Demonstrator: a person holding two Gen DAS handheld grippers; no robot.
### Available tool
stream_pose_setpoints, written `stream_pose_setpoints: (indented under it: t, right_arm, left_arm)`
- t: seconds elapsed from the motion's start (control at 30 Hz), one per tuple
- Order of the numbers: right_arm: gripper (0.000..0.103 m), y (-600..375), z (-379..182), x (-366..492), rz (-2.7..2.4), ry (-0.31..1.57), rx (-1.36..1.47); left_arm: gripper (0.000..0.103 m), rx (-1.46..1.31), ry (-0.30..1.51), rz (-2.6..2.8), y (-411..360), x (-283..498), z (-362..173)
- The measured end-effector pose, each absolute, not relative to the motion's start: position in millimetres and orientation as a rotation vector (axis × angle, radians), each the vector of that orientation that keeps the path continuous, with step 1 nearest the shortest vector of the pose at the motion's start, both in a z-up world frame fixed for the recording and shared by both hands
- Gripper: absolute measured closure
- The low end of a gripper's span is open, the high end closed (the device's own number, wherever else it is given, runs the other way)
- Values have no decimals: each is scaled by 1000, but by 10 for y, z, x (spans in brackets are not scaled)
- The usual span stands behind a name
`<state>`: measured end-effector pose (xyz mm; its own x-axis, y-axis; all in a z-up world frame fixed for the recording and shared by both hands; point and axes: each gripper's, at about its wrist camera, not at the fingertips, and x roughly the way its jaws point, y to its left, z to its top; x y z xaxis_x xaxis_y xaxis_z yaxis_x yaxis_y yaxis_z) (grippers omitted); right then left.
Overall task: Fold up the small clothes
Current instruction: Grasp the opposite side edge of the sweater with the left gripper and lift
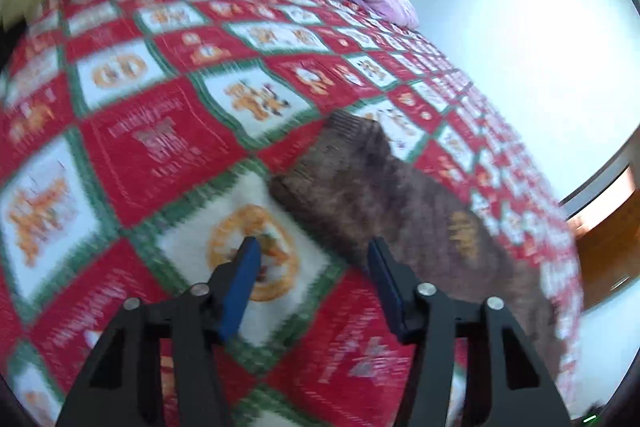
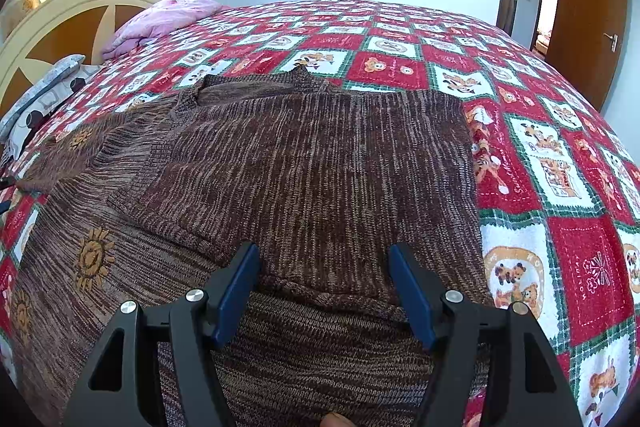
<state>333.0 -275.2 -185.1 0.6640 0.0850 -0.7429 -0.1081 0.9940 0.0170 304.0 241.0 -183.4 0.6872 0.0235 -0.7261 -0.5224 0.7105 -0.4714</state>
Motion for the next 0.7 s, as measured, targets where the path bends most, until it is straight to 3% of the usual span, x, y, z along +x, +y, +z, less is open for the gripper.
stream_pose_setpoints:
  t: [0.37, 0.47, 0.5, 0.7]
  right_arm:
    - [33, -2749, -1853, 3334, 109, 839, -29]
    - [33, -2749, -1854, 3334, 109, 839, -28]
    - [33, -2748, -1854, 3334, 109, 838, -28]
    - [33, -2749, -1854, 3334, 108, 838, -28]
  left_arm:
    - [57, -821, 706, 362, 2603, 3331, -1942]
    - [75, -788, 704, 389, 2629, 3374, -1984]
    - [87, -782, 709, 400, 2635, 3373, -1995]
    - [95, -785, 692, 371, 2675, 3290, -1890]
